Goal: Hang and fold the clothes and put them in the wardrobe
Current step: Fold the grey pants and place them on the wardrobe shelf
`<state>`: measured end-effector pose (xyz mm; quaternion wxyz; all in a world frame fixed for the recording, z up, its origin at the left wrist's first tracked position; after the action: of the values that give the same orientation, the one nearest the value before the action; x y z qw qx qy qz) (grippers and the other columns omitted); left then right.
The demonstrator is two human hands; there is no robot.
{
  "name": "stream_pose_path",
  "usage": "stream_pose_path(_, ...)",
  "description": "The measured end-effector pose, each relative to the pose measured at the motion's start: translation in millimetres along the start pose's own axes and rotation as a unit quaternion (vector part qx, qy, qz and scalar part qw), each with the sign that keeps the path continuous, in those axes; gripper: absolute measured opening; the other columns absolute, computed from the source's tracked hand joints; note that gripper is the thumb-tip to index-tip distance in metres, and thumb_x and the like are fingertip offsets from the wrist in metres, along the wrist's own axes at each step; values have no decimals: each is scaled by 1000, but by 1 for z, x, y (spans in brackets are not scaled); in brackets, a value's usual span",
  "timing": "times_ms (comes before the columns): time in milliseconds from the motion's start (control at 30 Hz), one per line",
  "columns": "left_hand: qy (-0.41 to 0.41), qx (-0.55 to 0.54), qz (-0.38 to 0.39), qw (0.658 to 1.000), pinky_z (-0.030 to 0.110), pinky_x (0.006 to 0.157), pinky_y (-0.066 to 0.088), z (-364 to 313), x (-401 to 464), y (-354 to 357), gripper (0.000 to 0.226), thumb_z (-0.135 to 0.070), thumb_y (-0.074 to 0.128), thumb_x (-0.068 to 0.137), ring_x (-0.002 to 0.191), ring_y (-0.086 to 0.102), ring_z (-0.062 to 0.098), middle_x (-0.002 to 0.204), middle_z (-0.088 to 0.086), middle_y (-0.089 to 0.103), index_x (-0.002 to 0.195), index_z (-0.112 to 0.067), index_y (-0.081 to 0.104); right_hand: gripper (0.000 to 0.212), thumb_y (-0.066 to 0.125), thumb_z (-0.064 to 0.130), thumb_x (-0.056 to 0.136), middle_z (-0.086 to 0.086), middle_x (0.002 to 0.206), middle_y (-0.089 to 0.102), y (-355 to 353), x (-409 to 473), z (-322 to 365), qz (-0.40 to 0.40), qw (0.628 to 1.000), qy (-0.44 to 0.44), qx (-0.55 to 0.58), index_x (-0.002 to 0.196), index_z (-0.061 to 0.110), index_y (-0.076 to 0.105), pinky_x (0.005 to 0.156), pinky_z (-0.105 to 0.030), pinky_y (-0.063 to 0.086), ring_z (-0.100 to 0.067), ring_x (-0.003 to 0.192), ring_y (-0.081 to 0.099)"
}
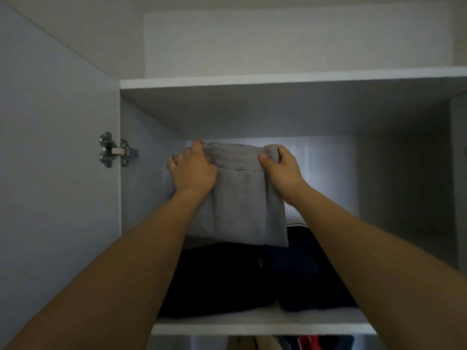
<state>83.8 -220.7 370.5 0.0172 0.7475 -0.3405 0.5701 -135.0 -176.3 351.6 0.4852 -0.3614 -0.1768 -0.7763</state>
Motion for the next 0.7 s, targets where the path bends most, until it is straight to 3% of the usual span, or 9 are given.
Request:
stream_pose_path(133, -2, 27, -17, 999, 47, 112, 22, 15, 41, 50, 38, -24, 49, 91, 121, 51, 37, 126, 19, 60, 127, -12, 49, 27, 52, 32, 99, 6, 113, 54, 24, 61, -44, 16, 1000, -4, -8, 123, 20, 50, 87, -28, 43, -13, 101, 53)
stream_pose_path(233, -25, 61, 1, 998, 48, 113, 22, 32, 67, 89, 42, -25, 47, 90, 121, 51, 37, 126, 19, 59, 131, -13, 47, 14, 51, 29, 98, 7, 102, 55, 49, 101, -81, 31, 999, 18, -2, 111, 23, 52, 85, -29, 45, -15, 97, 54)
stream_pose_path(333, -47, 112, 24, 992, 47, 110, 21, 53, 90, 129, 38, -27, 47, 88, 119, 52, 37, 123, 18, 61, 124, -15, 48, 16, 51, 24, 96, -2, 102, 61, 78, 134, -120, 63, 996, 63, -4, 108, 16, 58, 93, -40, 50, -24, 100, 59)
stream_pose_path(400, -66, 141, 66, 986, 46, 106, 21, 71, 103, 163, 35, -32, 45, 87, 119, 51, 35, 121, 18, 61, 119, -17, 49, 27, 51, 22, 95, -13, 111, 63, 99, 152, -151, 86, 991, 100, -29, 115, 6, 59, 97, -46, 49, -30, 103, 60)
stream_pose_path(500, -117, 175, 166, 963, 46, 104, 20, 105, 111, 223, 38, -36, 39, 89, 127, 43, 34, 131, 15, 56, 123, -19, 48, 41, 54, 25, 94, -18, 127, 58, 130, 169, -212, 110, 976, 180, -52, 128, 1, 54, 101, -46, 47, -34, 115, 57)
stream_pose_path(600, -124, 218, 266, 931, 49, 107, 17, 134, 100, 297, 45, -40, 34, 92, 134, 35, 35, 142, 10, 48, 132, -20, 45, 39, 55, 17, 94, -21, 130, 56, 157, 175, -284, 115, 962, 234, -77, 128, -1, 53, 101, -43, 47, -36, 119, 55)
stream_pose_path(700, -113, 214, 321, 916, 52, 110, 19, 169, 65, 367, 46, -37, 36, 94, 133, 34, 36, 143, 13, 44, 134, -17, 44, 35, 42, 14, 101, -19, 138, 47, 180, 158, -365, 169, 920, 262, -237, 132, 0, 47, 105, -37, 39, -34, 126, 47)
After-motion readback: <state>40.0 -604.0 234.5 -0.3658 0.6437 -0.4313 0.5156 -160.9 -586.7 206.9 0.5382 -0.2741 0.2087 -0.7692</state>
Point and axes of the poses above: each hand's wrist, its own x-axis towards the middle knuckle, its own y-axis out of the palm, z = x × y, the point moved 9 cm from there along x, towards the middle knuckle
